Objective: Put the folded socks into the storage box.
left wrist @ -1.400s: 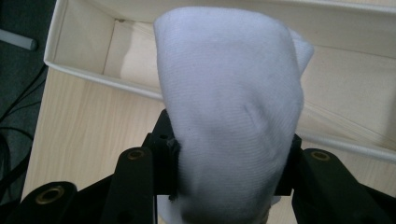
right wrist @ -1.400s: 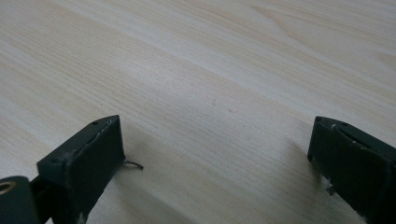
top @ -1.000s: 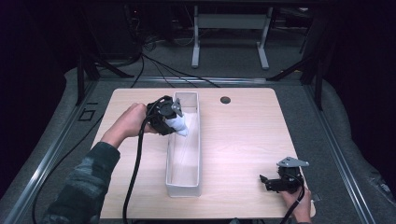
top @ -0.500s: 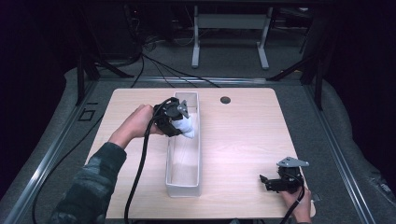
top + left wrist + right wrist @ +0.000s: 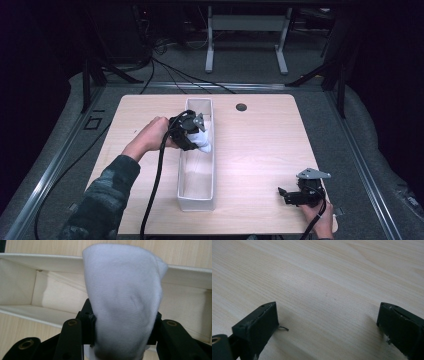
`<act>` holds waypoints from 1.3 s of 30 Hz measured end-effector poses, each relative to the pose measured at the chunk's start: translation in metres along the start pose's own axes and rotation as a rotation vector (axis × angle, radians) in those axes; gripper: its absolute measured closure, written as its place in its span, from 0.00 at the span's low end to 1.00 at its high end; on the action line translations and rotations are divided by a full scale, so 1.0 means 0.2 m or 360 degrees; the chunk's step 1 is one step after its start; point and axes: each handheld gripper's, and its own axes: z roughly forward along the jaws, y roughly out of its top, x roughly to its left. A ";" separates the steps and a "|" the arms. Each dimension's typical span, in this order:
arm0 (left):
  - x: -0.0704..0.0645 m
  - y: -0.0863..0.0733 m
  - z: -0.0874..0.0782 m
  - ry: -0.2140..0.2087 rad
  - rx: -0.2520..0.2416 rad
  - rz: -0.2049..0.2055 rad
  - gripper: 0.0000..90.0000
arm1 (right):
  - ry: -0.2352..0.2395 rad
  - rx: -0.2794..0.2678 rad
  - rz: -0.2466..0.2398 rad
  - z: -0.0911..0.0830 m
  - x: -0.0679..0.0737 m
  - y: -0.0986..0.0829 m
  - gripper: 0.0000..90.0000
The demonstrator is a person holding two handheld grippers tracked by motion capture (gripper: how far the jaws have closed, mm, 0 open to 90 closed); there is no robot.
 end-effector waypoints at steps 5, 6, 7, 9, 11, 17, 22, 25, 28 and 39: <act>0.00 0.01 0.02 -0.0016 -0.0005 0.0006 0.62 | -0.0001 -0.0001 0.0001 0.00 0.00 0.00 0.03; 0.00 0.01 0.02 -0.0018 -0.0010 0.0009 0.62 | -0.0001 0.0000 0.0001 0.00 0.00 0.00 0.03; 0.00 0.01 0.02 -0.0023 -0.0016 0.0007 0.63 | 0.0000 0.0000 0.0000 0.00 0.00 0.00 0.03; 0.00 0.01 0.03 -0.0025 -0.0016 0.0008 0.63 | 0.0000 0.0000 0.0000 0.00 0.00 0.00 0.03; -0.01 0.00 0.04 -0.0025 0.0000 0.0012 0.63 | 0.0000 0.0000 0.0000 0.00 0.00 0.00 0.03; -0.01 -0.01 0.08 -0.0056 0.0010 0.0009 0.62 | 0.0000 0.0000 0.0000 0.00 0.00 0.00 0.03; -0.01 -0.01 0.10 -0.0076 0.0002 0.0007 0.62 | -0.0001 -0.0001 0.0001 0.00 0.00 0.00 0.03; -0.02 -0.01 0.13 -0.0085 0.0020 0.0018 0.62 | -0.0001 0.0000 0.0001 0.00 0.00 0.00 0.03; -0.02 -0.01 0.15 -0.0090 0.0027 0.0012 0.62 | 0.0002 0.0000 0.0002 0.00 0.00 0.00 0.03; -0.02 -0.03 0.23 -0.0114 0.0067 0.0002 0.62 | 0.0001 0.0000 0.0002 0.00 0.00 0.00 0.03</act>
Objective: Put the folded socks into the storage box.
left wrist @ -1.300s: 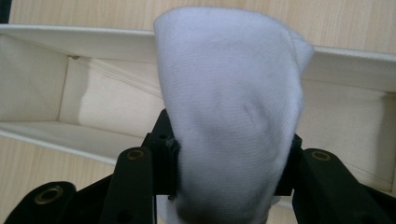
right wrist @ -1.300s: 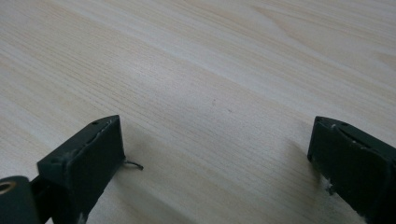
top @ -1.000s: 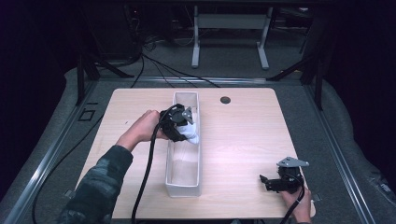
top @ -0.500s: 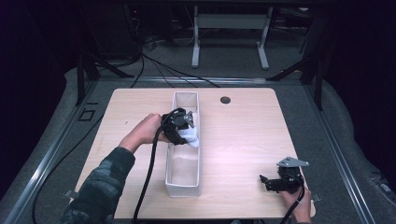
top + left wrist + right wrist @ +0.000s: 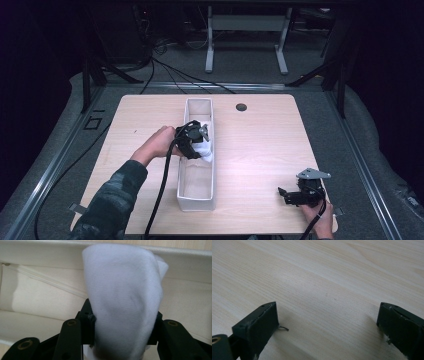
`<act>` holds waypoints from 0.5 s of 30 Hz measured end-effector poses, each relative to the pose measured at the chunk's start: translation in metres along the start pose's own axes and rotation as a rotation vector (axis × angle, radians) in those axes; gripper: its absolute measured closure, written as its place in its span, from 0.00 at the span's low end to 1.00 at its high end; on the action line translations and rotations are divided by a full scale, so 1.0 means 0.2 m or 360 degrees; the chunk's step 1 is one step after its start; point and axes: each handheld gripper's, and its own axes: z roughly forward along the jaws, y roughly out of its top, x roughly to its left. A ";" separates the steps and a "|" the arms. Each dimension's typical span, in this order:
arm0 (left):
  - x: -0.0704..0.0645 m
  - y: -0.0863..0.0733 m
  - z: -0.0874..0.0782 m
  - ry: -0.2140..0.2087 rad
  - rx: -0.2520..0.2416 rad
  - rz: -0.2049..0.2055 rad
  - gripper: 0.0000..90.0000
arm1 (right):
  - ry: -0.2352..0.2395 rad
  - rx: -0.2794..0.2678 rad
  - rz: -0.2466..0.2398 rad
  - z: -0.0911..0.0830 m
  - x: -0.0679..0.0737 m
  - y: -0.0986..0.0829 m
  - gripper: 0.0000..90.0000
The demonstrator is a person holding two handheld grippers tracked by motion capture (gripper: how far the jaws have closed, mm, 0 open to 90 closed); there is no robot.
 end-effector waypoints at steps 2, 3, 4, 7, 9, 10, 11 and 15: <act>0.00 0.00 0.02 -0.0009 0.0006 0.0004 0.61 | 0.0001 -0.0001 0.0000 0.00 0.00 0.00 0.03; 0.00 0.00 0.02 -0.0010 0.0005 0.0003 0.61 | 0.0000 -0.0001 -0.0002 0.00 0.00 0.00 0.03; 0.00 0.00 0.03 -0.0010 0.0013 0.0009 0.61 | 0.0000 0.0000 0.0001 0.00 0.00 0.00 0.03; 0.00 0.00 0.05 -0.0017 0.0015 -0.0006 0.61 | 0.0000 -0.0001 -0.0002 0.00 0.00 0.00 0.03; 0.00 0.01 0.05 -0.0022 0.0014 -0.0004 0.61 | 0.0000 -0.0001 -0.0002 0.00 0.00 0.00 0.03; 0.00 0.01 0.06 -0.0027 0.0027 -0.0001 0.61 | 0.0000 0.0000 -0.0002 0.00 0.00 0.00 0.04; 0.00 0.01 0.06 -0.0027 0.0027 -0.0001 0.61 | 0.0000 0.0000 -0.0002 0.00 0.00 0.00 0.04; 0.00 0.02 0.08 -0.0036 0.0043 0.0003 0.60 | 0.0001 -0.0001 -0.0004 0.00 0.00 0.00 0.04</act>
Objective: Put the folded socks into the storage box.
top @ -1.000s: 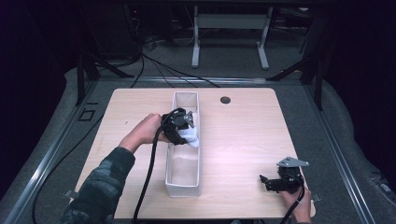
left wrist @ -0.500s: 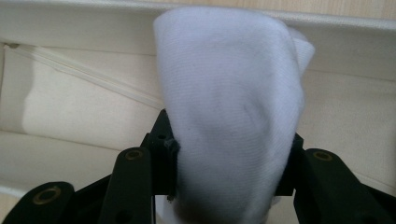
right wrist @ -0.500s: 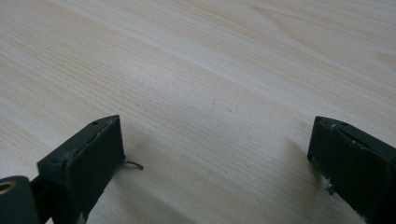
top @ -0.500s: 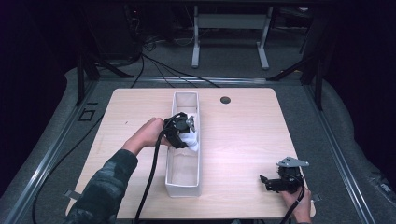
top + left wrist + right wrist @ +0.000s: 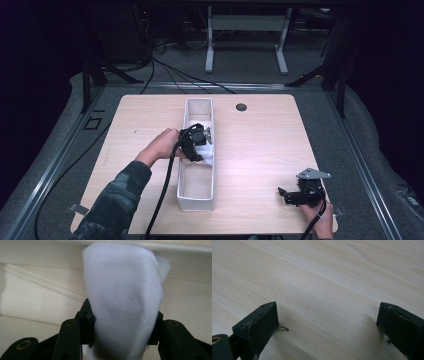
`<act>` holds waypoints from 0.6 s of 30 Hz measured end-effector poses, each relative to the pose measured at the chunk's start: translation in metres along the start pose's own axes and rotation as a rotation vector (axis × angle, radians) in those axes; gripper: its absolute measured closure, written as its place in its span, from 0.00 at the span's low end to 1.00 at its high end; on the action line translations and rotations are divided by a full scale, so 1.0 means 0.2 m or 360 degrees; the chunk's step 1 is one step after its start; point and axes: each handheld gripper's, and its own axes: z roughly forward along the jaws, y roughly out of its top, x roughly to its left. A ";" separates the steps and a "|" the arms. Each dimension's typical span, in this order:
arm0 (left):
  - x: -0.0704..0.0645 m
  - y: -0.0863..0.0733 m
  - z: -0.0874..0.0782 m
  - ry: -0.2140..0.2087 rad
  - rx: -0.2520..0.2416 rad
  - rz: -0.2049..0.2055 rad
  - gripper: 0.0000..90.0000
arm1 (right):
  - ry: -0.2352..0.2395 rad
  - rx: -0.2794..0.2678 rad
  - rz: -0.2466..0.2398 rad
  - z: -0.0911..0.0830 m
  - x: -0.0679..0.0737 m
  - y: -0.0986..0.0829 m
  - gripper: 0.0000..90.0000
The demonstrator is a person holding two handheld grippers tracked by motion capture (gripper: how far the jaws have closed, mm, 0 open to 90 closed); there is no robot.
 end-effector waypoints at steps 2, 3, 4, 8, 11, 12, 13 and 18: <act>0.00 0.01 0.01 0.0002 0.0026 0.0006 0.60 | 0.0001 -0.0001 0.0000 0.00 0.00 0.00 0.04; 0.00 0.01 0.01 -0.0001 0.0034 0.0013 0.60 | -0.0018 0.0005 -0.0002 0.00 0.00 0.00 0.04; 0.00 0.02 0.01 -0.0001 0.0039 0.0014 0.59 | -0.0016 0.0005 -0.0002 0.00 0.00 0.00 0.04; 0.00 0.02 0.01 0.0002 0.0060 0.0006 0.52 | -0.0009 -0.0006 -0.0001 0.00 0.00 0.00 0.04; 0.00 0.02 0.01 -0.0015 0.0033 -0.0011 0.43 | -0.0008 0.0001 -0.0001 0.00 0.00 0.00 0.04; 0.00 0.01 0.01 -0.0013 0.0022 -0.0013 0.38 | -0.0003 0.0000 0.0000 0.00 0.00 0.00 0.04; 0.01 0.01 0.00 -0.0011 -0.0003 -0.0025 0.26 | 0.0003 -0.0003 0.0000 0.00 0.00 0.00 0.04; 0.01 0.00 -0.04 0.0006 -0.0017 -0.0040 0.17 | 0.0000 -0.0001 0.0000 0.00 0.00 0.00 0.04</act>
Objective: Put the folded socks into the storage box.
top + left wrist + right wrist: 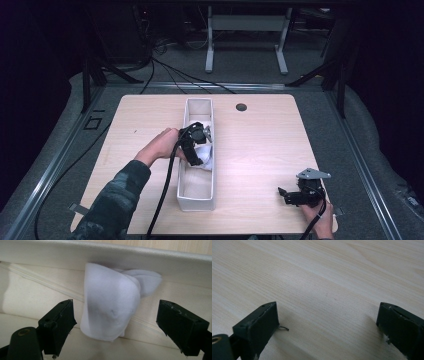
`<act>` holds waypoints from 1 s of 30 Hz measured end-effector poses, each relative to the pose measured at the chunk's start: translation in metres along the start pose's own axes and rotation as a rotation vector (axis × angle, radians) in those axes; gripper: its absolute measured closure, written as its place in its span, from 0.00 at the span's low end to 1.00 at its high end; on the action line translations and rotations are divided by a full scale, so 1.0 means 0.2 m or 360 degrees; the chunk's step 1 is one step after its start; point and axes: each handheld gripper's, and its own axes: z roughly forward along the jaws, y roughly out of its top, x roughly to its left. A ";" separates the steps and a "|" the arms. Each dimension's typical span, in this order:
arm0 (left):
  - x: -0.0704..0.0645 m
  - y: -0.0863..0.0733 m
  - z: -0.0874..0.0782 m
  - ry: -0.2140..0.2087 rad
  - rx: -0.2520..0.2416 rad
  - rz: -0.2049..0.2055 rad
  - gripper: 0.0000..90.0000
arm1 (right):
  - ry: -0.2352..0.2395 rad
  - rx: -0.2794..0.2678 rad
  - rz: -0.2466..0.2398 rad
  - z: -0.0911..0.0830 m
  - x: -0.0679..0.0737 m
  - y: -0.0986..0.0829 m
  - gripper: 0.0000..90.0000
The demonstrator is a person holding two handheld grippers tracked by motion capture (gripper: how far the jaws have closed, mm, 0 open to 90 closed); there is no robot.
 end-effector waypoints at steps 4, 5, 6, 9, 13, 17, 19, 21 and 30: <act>-0.01 -0.01 -0.06 0.0023 -0.0028 -0.0012 0.09 | -0.0004 0.0002 0.0001 0.00 0.00 0.00 0.04; -0.01 -0.02 -0.10 0.0038 -0.0025 -0.0013 0.08 | 0.0002 0.0000 0.0000 0.00 0.00 0.00 0.04; -0.01 -0.02 -0.10 0.0038 -0.0025 -0.0013 0.07 | 0.0002 0.0000 0.0000 0.00 0.00 0.00 0.04; -0.02 -0.03 -0.17 0.0072 -0.0059 -0.0020 0.03 | 0.0000 0.0000 0.0001 0.00 0.00 0.00 0.04; -0.03 -0.04 -0.26 0.0109 -0.0091 -0.0021 0.00 | 0.0001 0.0000 0.0000 0.00 0.00 0.00 0.04; -0.04 -0.09 -0.35 0.0146 -0.0131 -0.0028 0.00 | -0.0005 0.0002 0.0001 0.00 0.00 0.00 0.04; -0.05 -0.11 -0.38 0.0162 -0.0143 -0.0039 0.00 | 0.0002 0.0000 0.0001 0.00 0.00 0.00 0.04; -0.05 -0.13 -0.39 0.0172 -0.0153 -0.0048 0.00 | 0.0001 0.0000 0.0001 0.00 0.00 0.00 0.04; -0.06 -0.28 -0.47 0.0203 -0.0199 -0.0113 0.00 | -0.0009 -0.0004 0.0002 0.00 0.00 0.00 0.04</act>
